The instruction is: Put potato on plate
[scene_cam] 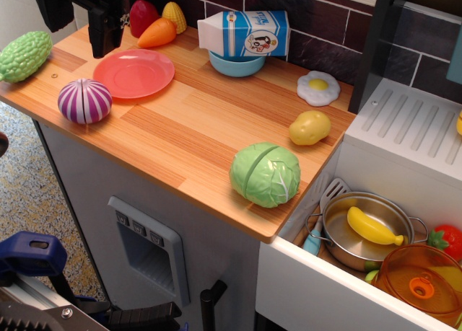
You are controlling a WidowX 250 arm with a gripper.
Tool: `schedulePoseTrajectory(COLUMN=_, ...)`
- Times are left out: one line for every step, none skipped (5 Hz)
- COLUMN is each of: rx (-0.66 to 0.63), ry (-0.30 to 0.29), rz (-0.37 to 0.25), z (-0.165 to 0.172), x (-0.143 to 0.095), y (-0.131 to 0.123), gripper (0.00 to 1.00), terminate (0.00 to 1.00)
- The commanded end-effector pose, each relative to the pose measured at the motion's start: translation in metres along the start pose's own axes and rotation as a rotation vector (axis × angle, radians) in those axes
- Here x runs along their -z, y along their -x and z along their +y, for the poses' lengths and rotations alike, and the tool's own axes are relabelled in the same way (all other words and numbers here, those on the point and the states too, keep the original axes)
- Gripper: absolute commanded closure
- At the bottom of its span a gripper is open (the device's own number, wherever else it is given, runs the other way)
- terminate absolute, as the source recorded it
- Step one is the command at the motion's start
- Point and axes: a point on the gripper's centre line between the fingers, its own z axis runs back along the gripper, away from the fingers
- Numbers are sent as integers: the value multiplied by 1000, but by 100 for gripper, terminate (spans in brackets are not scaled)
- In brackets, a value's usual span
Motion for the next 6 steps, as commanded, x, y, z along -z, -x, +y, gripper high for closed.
schedulePoseTrajectory(rx=0, ry=0, rz=0, z=0, x=0, y=0, gripper=0, terminate=0)
schedulePoseTrajectory(rx=10, ry=-21, rz=-42, z=-45, x=-6, y=-21, gripper=0, terminate=0)
schedulePoseTrajectory(rx=30, ry=-62, rz=-83, z=-96, x=-11, y=-48, gripper=0, terminate=0)
schedulePoseTrajectory(rx=74, ry=-113, rz=-87, z=-143, x=-27, y=-75, gripper=0, terminate=0)
schedulePoseTrajectory(rx=21, ry=-74, rz=-45, z=-180, x=-37, y=-89, gripper=0, terminate=0)
schedulePoseTrajectory(rx=-13, ry=-43, rz=-107, z=-194, x=-14, y=-94, gripper=0, terminate=0)
